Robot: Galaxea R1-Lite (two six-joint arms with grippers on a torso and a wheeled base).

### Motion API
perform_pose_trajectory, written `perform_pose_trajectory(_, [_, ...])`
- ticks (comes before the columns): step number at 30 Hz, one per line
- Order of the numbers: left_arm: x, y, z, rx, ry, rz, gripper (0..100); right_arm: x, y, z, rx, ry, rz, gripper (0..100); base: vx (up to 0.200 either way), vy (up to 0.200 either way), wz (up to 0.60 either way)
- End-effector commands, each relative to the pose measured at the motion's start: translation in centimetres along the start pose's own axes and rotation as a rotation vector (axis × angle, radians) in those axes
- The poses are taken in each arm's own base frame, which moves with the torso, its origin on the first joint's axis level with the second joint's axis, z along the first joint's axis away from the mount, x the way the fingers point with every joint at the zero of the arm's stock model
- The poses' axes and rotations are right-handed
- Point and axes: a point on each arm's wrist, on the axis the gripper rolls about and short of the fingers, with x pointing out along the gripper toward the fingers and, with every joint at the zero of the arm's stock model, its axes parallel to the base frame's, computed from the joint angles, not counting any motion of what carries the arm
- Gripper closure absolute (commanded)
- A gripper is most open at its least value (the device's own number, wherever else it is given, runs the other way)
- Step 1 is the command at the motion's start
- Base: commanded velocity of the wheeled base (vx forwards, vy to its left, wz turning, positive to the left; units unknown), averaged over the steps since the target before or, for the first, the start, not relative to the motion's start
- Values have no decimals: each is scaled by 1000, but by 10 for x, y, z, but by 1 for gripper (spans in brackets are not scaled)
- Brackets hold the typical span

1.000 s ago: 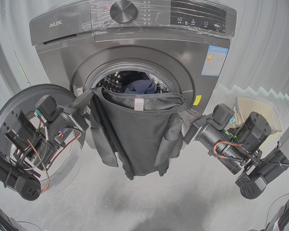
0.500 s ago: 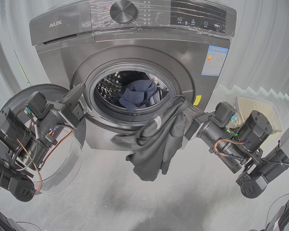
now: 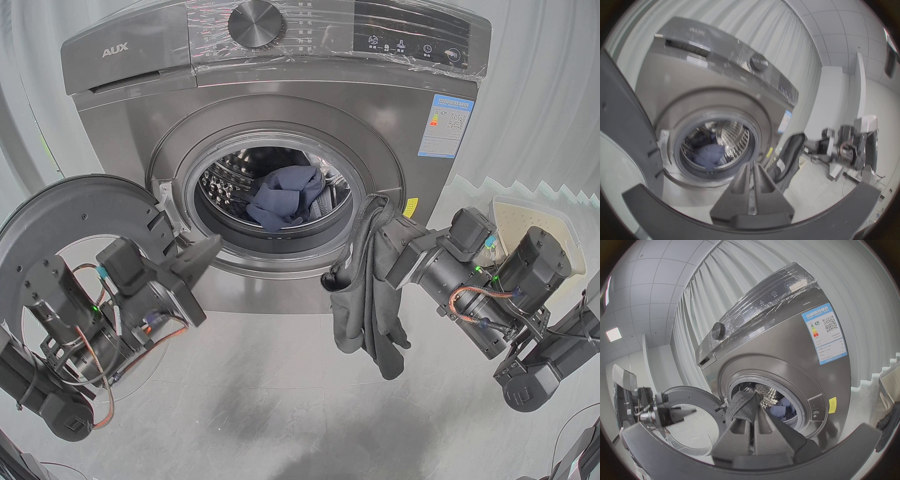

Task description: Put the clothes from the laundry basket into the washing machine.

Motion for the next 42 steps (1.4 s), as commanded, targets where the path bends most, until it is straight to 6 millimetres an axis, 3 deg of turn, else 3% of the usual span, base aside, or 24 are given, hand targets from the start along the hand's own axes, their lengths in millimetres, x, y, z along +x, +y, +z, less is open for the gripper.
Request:
perform_pose_trajectory(1, [3, 1, -41, -9, 161, -35, 0, 3, 2, 8, 1, -32, 12, 100, 0, 0, 0])
perform_pose_trajectory(12, [-8, -1, -54, -9, 236, -52, 0, 12, 13, 4, 10, -44, 43, 100, 0, 0, 0])
perform_pose_trajectory(20, [-1, 1, -80, -14, 325, -66, 0, 12, 20, -2, 22, -26, 63, 100, 0, 0, 0])
perform_pose_trajectory(28, [27, 16, -106, 56, 343, -80, 0, 9, 23, 4, 27, -39, 69, 100, 0, 0, 0])
perform_pose_trajectory(42, [64, 25, -126, 68, 296, -99, 0, 9, 28, 4, 32, -41, 86, 100, 0, 0, 0])
